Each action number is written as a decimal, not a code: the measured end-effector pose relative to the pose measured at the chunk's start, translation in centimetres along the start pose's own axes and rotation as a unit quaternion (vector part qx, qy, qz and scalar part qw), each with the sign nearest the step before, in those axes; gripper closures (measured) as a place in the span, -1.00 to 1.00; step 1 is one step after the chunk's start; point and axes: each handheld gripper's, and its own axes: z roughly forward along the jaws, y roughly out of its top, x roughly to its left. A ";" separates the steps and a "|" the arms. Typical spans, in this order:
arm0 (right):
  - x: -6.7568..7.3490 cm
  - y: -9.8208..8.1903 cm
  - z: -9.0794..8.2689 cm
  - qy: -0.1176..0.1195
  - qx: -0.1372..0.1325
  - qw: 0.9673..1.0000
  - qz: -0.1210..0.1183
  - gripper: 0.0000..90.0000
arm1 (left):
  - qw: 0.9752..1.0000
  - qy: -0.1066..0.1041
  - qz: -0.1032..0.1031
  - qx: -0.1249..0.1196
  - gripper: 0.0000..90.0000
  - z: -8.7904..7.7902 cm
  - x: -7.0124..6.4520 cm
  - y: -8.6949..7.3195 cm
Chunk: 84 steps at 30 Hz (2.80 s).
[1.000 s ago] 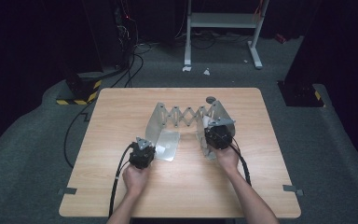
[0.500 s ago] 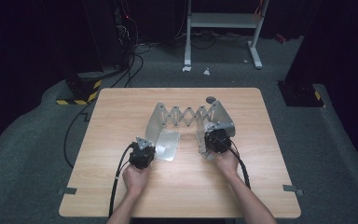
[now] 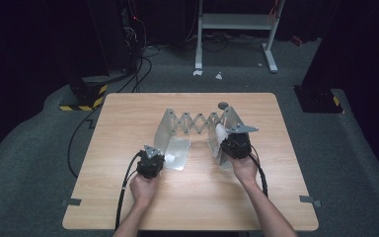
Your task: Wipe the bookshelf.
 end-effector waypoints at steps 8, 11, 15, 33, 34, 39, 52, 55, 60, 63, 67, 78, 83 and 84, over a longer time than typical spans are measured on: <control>0.4 1.6 -1.5 -0.001 -0.018 1.000 -0.010 0.92 | 1.000 0.000 -0.001 -0.001 0.91 0.0 0.0 0.0; 0.5 2.0 -1.9 -0.002 -0.021 1.000 -0.013 0.92 | 1.000 -0.001 0.000 0.000 0.91 0.0 0.0 0.0; 0.6 2.0 -1.9 -0.006 -0.017 1.000 -0.017 0.92 | 1.000 -0.001 0.000 0.000 0.91 0.0 0.0 0.0; 0.1 -1.1 2.7 -0.043 0.063 0.997 -0.017 0.92 | 1.000 -0.002 -0.003 -0.001 0.91 0.0 0.0 0.0; 0.1 -1.2 3.0 -0.047 0.069 0.996 -0.017 0.92 | 1.000 -0.002 -0.003 -0.001 0.91 0.0 0.0 0.0; -0.8 -2.1 5.6 -0.076 0.100 0.992 0.000 0.92 | 1.000 -0.004 -0.006 -0.002 0.92 0.0 0.1 0.0; -1.6 0.2 5.6 -0.110 0.072 0.991 0.021 0.92 | 1.000 -0.005 -0.006 -0.002 0.92 0.0 0.1 0.0; -1.6 0.6 5.3 -0.114 0.063 0.991 0.024 0.92 | 1.000 -0.004 -0.005 -0.002 0.92 0.0 0.1 0.0; -1.7 2.1 4.4 -0.123 0.040 0.991 0.023 0.92 | 1.000 -0.004 -0.005 -0.002 0.92 0.0 0.1 0.0; -1.6 2.9 3.9 -0.125 0.032 0.991 0.020 0.92 | 1.000 -0.004 -0.005 -0.002 0.92 0.0 0.1 0.0; -1.5 3.8 3.2 -0.126 0.017 0.992 0.018 0.92 | 1.000 -0.005 -0.005 -0.002 0.92 0.0 0.1 0.0; -1.1 6.3 1.1 -0.124 -0.025 0.992 0.006 0.92 | 1.000 -0.003 -0.003 -0.002 0.92 0.0 0.1 0.0; -0.7 7.0 0.6 -0.119 -0.036 0.992 -0.002 0.92 | 1.000 -0.003 -0.003 -0.002 0.92 0.0 0.0 0.0; -0.6 6.9 0.6 -0.116 -0.035 0.993 -0.002 0.92 | 1.000 -0.003 -0.003 -0.001 0.92 0.0 0.1 0.0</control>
